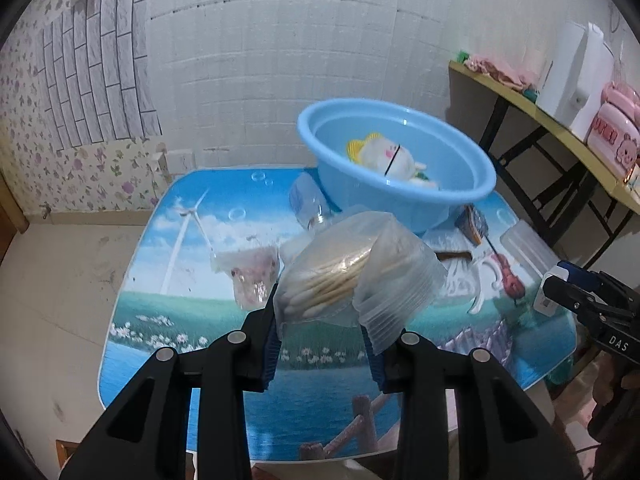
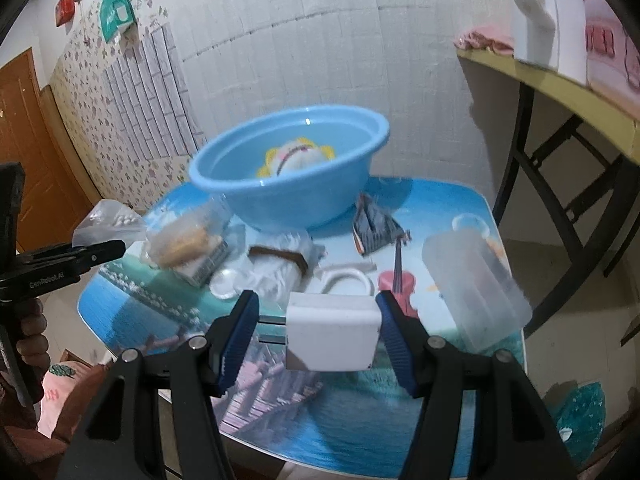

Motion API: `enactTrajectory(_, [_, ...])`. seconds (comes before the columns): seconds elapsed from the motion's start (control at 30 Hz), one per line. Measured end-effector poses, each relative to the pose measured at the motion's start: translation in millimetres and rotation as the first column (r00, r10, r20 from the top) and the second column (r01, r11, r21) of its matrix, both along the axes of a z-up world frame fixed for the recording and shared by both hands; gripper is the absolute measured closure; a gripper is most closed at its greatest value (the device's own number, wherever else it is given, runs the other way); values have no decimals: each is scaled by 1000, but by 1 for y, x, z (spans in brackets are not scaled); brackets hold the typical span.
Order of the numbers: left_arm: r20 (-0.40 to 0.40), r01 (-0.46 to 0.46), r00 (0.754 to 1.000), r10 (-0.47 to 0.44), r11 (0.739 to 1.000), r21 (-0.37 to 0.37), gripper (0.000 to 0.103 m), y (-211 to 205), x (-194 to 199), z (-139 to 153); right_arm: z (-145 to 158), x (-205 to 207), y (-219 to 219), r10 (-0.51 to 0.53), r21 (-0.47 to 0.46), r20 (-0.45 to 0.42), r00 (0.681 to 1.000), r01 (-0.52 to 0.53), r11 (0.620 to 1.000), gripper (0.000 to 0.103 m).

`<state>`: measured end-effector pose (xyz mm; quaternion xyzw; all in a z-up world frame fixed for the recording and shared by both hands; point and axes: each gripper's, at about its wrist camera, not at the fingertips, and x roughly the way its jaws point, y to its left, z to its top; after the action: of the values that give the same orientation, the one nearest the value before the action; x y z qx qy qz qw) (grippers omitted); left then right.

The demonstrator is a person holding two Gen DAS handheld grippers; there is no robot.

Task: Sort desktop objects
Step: 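Carry the swab bag and charger over the blue basin with both grippers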

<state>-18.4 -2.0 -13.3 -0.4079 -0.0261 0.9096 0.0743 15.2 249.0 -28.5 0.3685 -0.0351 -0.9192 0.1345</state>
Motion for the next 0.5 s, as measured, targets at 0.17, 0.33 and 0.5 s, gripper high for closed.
enactTrajectory(0.17, [-16, -2, 1000, 2, 1000, -2, 68, 3, -10, 14, 17, -7, -3, 19, -29, -38, 999, -20, 999, 43])
enactTrajectory(0.33, [-31, 24, 999, -24, 1000, 1, 68, 10, -27, 26, 28, -22, -13, 70, -14, -74, 995, -72, 997, 43])
enactTrajectory(0.5, [-58, 33, 998, -34, 999, -16, 68, 18, -55, 37, 37, -46, -23, 109, -24, -110, 988, -112, 993, 43])
